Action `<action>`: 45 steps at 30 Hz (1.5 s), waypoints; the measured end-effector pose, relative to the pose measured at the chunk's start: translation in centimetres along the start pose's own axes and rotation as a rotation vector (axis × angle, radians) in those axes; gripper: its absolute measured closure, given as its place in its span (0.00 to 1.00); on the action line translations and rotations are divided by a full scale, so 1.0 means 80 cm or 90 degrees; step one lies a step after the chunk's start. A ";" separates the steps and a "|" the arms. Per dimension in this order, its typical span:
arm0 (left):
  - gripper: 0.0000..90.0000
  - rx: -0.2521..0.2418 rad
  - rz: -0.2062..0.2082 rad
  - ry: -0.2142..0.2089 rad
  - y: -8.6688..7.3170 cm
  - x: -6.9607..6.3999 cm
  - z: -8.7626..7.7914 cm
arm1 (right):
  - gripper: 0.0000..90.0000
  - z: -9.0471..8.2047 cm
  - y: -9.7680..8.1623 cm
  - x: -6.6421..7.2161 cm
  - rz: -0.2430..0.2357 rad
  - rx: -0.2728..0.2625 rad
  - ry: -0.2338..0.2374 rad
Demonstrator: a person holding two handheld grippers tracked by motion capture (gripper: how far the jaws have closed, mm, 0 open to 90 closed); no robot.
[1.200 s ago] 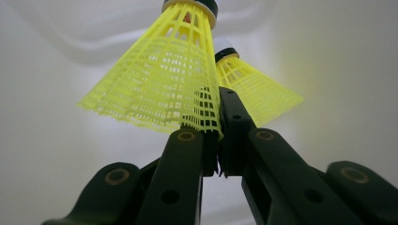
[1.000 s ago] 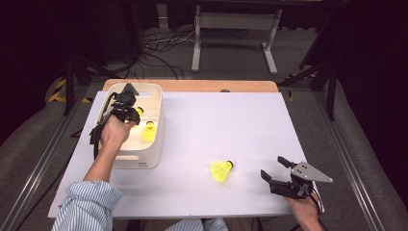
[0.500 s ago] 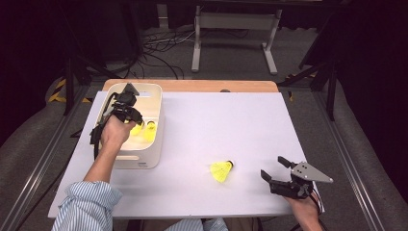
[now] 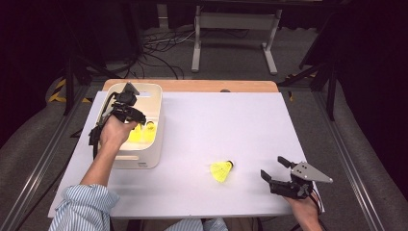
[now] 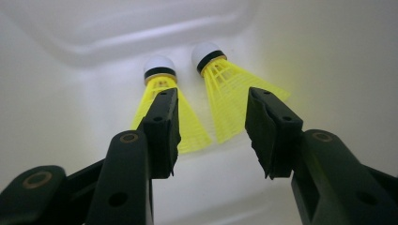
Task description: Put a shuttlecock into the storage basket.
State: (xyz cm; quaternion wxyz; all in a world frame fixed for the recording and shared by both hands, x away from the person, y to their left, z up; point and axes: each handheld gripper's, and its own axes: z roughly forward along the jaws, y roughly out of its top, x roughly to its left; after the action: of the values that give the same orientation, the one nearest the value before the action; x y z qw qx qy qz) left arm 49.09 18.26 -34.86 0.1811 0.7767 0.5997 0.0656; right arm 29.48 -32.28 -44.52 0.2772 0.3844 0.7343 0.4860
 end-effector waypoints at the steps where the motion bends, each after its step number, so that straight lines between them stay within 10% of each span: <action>1: 0.59 -0.002 0.001 -0.001 0.000 -0.001 -0.001 | 0.19 0.000 0.000 0.000 0.000 0.000 0.000; 45: 0.52 -0.050 0.053 -0.021 -0.006 -0.035 -0.042 | 0.19 0.002 0.000 0.000 -0.003 0.003 0.001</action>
State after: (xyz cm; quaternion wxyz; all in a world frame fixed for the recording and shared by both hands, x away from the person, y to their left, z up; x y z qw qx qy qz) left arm 46.82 16.37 -31.60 0.2185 0.7941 0.5610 0.0837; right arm 29.62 -32.16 -44.56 0.2772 0.3832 0.7362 0.4841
